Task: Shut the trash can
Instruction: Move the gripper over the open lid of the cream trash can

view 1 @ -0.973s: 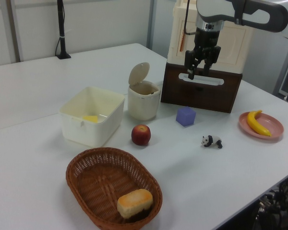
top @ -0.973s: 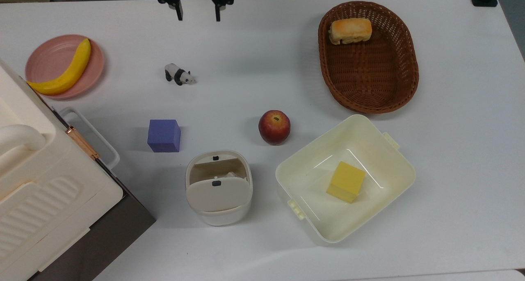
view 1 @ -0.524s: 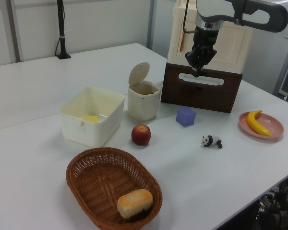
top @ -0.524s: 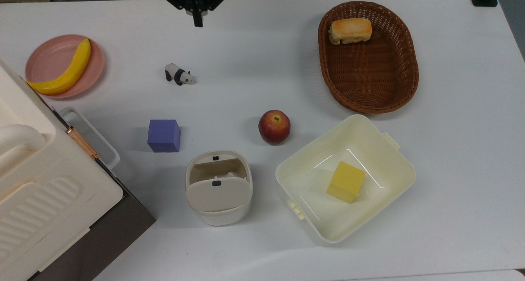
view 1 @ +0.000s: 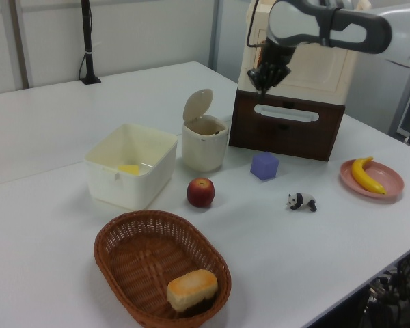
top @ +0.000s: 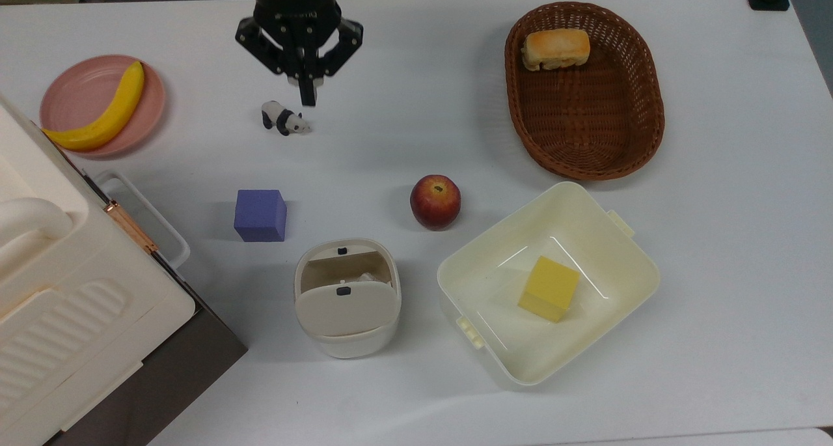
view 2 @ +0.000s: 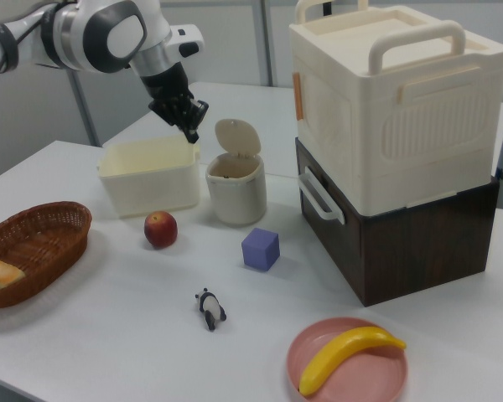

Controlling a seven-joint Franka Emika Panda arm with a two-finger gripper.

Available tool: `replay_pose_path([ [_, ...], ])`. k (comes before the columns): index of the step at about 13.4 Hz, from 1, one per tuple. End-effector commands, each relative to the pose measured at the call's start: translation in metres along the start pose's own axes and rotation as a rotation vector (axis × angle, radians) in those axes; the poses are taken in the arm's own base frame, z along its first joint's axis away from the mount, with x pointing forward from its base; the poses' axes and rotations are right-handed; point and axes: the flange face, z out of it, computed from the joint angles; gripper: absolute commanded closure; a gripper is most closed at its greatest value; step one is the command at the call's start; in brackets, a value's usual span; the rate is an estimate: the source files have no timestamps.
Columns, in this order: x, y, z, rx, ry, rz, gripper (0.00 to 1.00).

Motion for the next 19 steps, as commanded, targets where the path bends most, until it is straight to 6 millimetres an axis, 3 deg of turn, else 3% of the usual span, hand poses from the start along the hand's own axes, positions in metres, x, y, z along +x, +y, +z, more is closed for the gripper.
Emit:
replay_pose_path([
  [1,0.031,-0.016,-0.006,0.020,0.120,-0.010,1.00],
  [3,0.055,-0.030,0.005,0.027,0.232,-0.032,1.00],
  [9,0.103,-0.035,0.030,0.025,0.508,-0.036,1.00],
  [12,0.112,-0.037,0.037,0.021,0.642,-0.038,1.00],
  [17,0.114,-0.035,0.074,-0.002,0.621,-0.056,1.00],
  [19,0.114,-0.031,0.080,-0.016,0.613,-0.065,1.00],
])
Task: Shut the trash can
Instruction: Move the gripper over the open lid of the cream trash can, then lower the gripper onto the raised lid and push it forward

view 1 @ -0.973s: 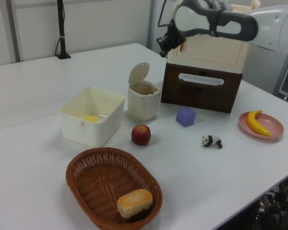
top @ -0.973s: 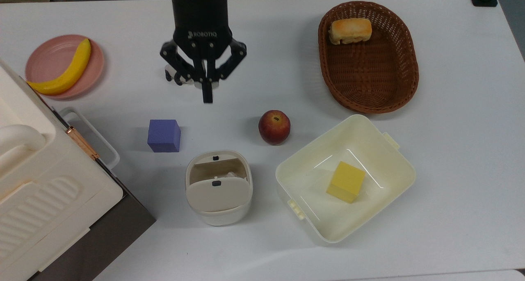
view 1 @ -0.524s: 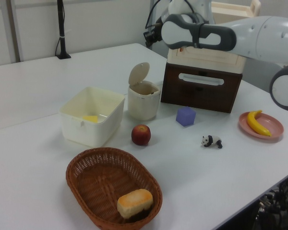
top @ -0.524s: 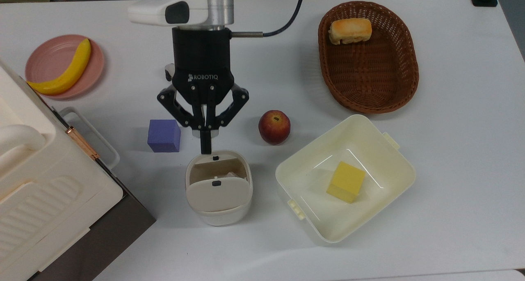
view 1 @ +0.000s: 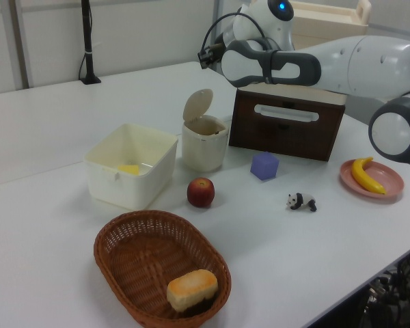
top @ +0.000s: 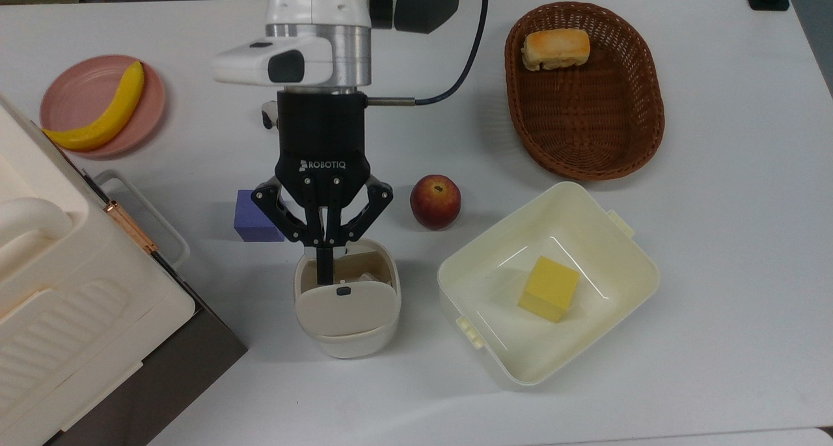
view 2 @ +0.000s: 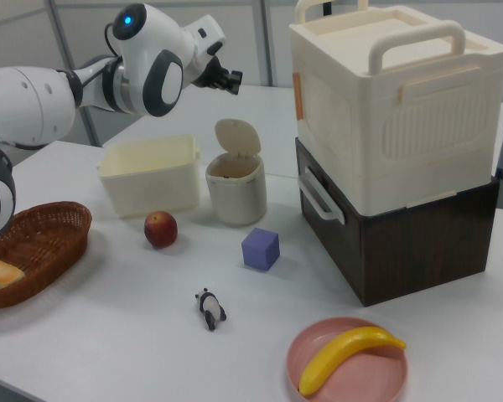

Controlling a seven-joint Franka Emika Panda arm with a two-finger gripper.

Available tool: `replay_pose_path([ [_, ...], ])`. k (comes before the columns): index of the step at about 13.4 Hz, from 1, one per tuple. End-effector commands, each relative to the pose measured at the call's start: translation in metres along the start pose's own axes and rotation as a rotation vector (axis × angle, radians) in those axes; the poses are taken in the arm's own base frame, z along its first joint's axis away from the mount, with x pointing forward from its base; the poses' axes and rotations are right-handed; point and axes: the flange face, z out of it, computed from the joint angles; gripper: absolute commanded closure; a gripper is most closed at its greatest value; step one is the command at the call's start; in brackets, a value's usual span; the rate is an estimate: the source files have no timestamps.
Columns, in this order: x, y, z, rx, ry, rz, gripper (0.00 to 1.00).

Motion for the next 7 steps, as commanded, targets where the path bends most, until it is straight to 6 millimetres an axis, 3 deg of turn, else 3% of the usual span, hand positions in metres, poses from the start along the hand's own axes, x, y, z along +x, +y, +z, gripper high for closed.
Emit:
replay_pose_path([
  [1,-0.001,0.008,0.008,-0.022,0.014,-0.026,1.00],
  [7,-0.013,0.012,0.023,-0.036,-0.012,-0.053,1.00],
])
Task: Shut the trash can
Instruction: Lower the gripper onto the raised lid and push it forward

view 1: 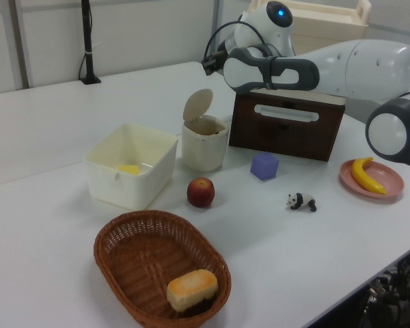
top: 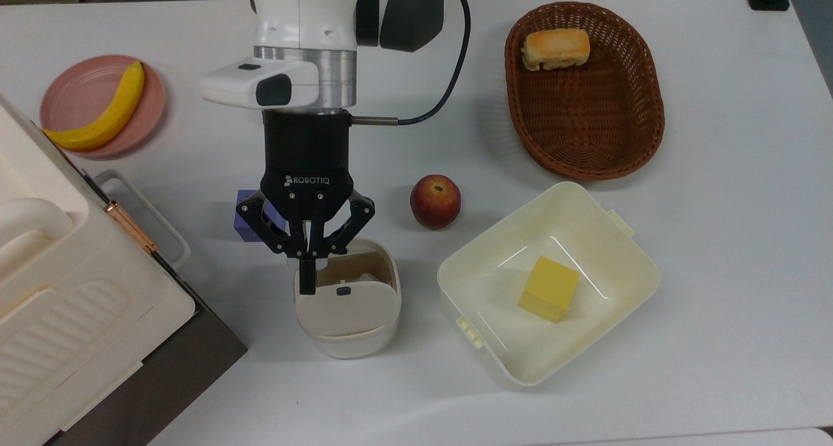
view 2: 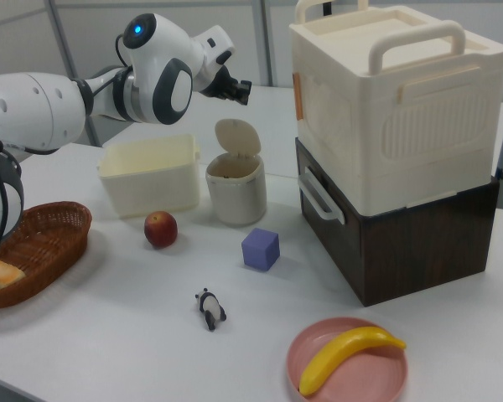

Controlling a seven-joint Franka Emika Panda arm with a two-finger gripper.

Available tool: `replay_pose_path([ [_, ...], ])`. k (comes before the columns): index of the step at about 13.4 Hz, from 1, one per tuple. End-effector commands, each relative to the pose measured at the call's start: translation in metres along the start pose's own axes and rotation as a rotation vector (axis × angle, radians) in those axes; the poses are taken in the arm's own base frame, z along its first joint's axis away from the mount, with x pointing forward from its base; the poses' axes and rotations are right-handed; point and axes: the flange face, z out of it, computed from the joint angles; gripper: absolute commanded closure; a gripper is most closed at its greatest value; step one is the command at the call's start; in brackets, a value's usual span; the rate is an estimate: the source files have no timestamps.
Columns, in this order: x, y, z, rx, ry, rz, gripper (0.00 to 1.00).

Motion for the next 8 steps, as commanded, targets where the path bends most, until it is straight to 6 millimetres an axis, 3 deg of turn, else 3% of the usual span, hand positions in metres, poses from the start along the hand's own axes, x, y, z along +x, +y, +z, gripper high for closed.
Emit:
replay_pose_path([
  [1,0.000,-0.003,0.006,-0.006,0.014,-0.030,1.00],
  [8,-0.014,-0.013,0.023,-0.008,-0.017,-0.064,1.00],
])
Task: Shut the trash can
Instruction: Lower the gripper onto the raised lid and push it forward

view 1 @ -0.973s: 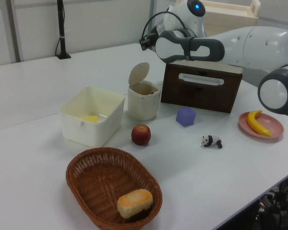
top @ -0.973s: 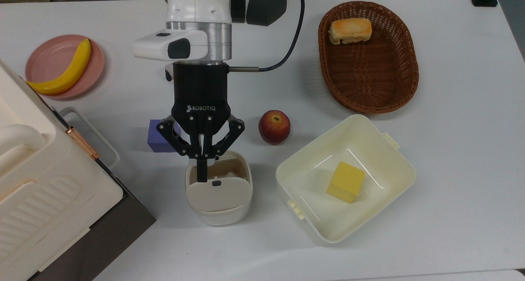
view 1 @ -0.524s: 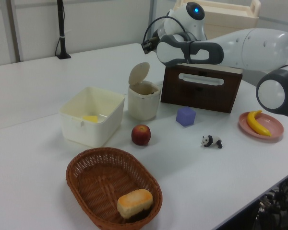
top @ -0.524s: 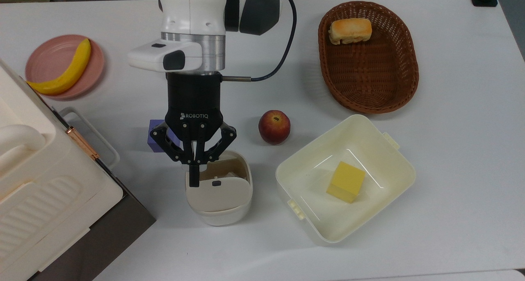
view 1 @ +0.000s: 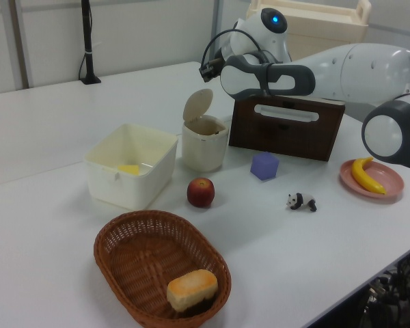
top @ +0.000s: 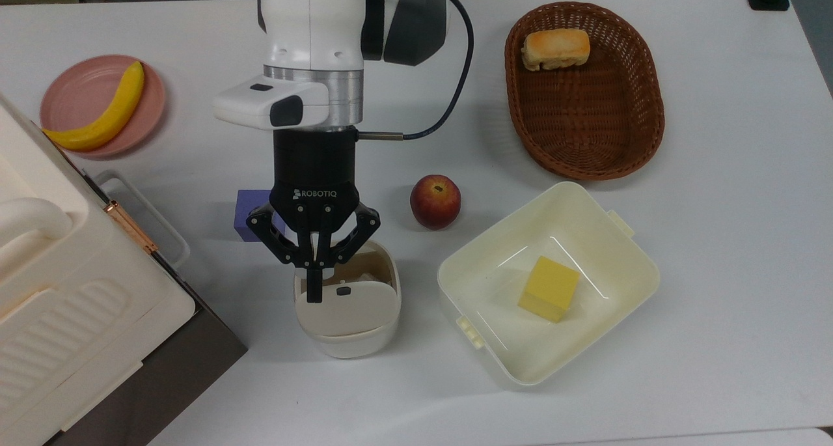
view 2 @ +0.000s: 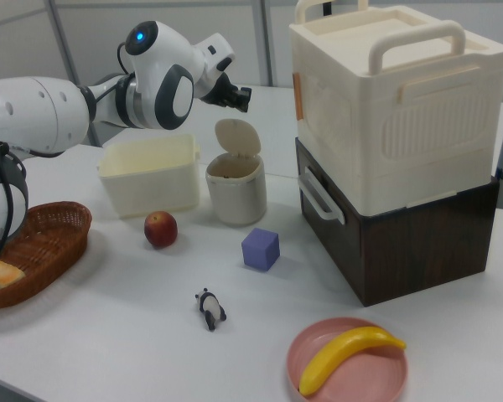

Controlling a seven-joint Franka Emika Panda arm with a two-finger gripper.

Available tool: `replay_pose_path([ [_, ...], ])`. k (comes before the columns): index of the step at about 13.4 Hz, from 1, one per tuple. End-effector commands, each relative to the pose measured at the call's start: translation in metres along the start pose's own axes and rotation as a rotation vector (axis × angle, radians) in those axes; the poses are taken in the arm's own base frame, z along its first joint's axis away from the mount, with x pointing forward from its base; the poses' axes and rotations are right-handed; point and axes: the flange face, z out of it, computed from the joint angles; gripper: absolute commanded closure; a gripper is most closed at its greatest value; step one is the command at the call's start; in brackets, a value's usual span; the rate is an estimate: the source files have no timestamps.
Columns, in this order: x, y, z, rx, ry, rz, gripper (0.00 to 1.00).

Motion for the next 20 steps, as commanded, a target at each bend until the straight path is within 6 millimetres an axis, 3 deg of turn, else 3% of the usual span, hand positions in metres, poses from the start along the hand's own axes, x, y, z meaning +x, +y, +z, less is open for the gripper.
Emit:
replay_pose_path([
  [1,-0.006,-0.007,0.011,-0.005,0.000,-0.037,1.00],
  [11,-0.028,-0.020,0.021,0.001,-0.050,-0.086,1.00],
  [20,-0.041,-0.020,0.006,0.007,-0.081,-0.106,1.00],
])
